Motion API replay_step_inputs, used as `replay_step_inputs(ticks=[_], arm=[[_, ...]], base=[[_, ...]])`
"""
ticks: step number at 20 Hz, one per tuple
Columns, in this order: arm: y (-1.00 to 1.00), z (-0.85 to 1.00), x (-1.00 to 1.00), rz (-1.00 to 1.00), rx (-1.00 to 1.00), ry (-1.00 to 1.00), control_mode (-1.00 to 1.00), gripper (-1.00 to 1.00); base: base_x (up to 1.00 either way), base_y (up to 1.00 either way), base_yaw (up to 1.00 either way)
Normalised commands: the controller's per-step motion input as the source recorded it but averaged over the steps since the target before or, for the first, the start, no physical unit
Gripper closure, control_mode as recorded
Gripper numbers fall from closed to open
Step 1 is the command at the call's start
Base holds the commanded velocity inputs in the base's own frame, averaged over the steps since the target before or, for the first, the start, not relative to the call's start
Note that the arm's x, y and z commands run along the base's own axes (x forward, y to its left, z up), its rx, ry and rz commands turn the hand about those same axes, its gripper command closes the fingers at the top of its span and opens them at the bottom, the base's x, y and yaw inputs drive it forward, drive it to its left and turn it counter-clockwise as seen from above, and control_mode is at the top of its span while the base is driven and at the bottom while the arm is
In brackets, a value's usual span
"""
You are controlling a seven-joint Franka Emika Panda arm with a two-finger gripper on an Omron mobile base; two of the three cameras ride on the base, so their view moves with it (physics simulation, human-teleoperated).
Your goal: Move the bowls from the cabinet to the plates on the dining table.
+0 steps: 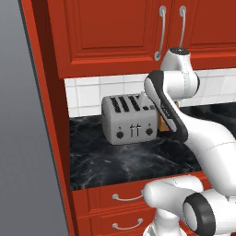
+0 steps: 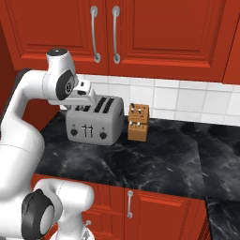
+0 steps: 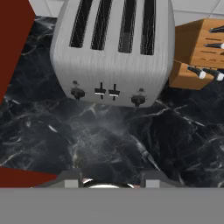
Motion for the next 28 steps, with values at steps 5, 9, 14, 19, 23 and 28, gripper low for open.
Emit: replay_step_inputs(ticks=[5,9,14,19,23,28], arm=[[0.0,0.01,-0.07,0.0,0.0,-0.04,-1.0,-1.0],[0.0,0.21,-0.29,0.0,0.0,-0.13,-1.0,-1.0],[-0.06,0.34,-0.27,0.0,0.0,-0.17,-1.0,-1.0],[-0.16,0.38,-0.2,-0.01,-0.03,-0.18,-1.0,-1.0],[-0.24,0.45,-0.09,-0.03,-0.01,-0.16,-1.0,-1.0],[-0.26,0.45,-0.02,-0.04,0.0,-0.13,-1.0,-1.0]], base=[[0.0,0.0,0.0],[0.0,0.0,0.0],[0.0,0.0,0.0],[0.0,0.0,0.0],[0.0,0.0,0.0],[0.0,0.0,0.0]])
